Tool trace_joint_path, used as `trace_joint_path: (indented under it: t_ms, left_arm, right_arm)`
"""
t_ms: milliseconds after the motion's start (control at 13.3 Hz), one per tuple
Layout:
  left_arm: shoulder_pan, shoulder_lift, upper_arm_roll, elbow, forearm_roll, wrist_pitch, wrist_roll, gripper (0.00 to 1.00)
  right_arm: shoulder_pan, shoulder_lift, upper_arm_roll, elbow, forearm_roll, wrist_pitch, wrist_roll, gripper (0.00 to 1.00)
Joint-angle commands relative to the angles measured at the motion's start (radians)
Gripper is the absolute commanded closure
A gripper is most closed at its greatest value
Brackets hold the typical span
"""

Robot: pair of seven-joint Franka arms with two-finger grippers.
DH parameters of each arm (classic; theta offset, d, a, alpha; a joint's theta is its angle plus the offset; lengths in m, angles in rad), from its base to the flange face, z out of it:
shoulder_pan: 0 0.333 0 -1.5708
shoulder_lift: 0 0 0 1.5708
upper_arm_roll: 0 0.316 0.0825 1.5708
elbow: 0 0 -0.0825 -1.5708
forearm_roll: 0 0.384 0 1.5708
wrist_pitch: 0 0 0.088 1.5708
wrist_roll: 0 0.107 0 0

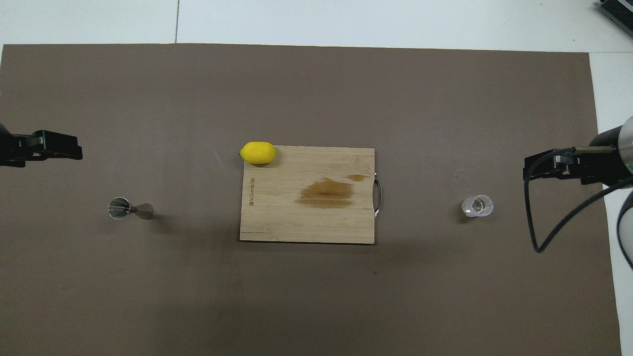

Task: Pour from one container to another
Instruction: 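Move the left gripper toward the small metal cup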

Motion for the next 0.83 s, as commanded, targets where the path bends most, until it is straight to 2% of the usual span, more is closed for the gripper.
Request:
trace_joint_path:
  t_ms: [0, 150, 300, 601, 751]
  left_arm:
    - [0.007, -0.037, -0.002, -0.132, -0.013, 0.194, -0.048, 0.00]
    - [0.014, -0.051, -0.002, -0.224, -0.012, 0.346, 0.039, 0.00]
    - [-0.008, -0.032, -0.005, -0.238, -0.012, 0.441, 0.091, 0.00]
    - [-0.010, 0.032, -0.007, -0.237, -0.012, 0.501, 0.094, 0.00]
    - [-0.067, 0.053, -0.011, -0.188, -0.013, 0.488, 0.100, 0.00]
  right_arm:
    - [-0.013, -0.019, 0.002, -0.018, 0.027, 0.009, -0.015, 0.01]
    - [-0.013, -0.019, 0.002, -0.018, 0.027, 0.009, -0.015, 0.01]
    - [-0.013, -0.019, 0.002, -0.018, 0.027, 0.009, -0.015, 0.01]
    - [-0.013, -0.019, 0.002, -0.018, 0.027, 0.009, -0.015, 0.01]
    - [-0.013, -0.019, 0.002, -0.018, 0.027, 0.009, -0.015, 0.01]
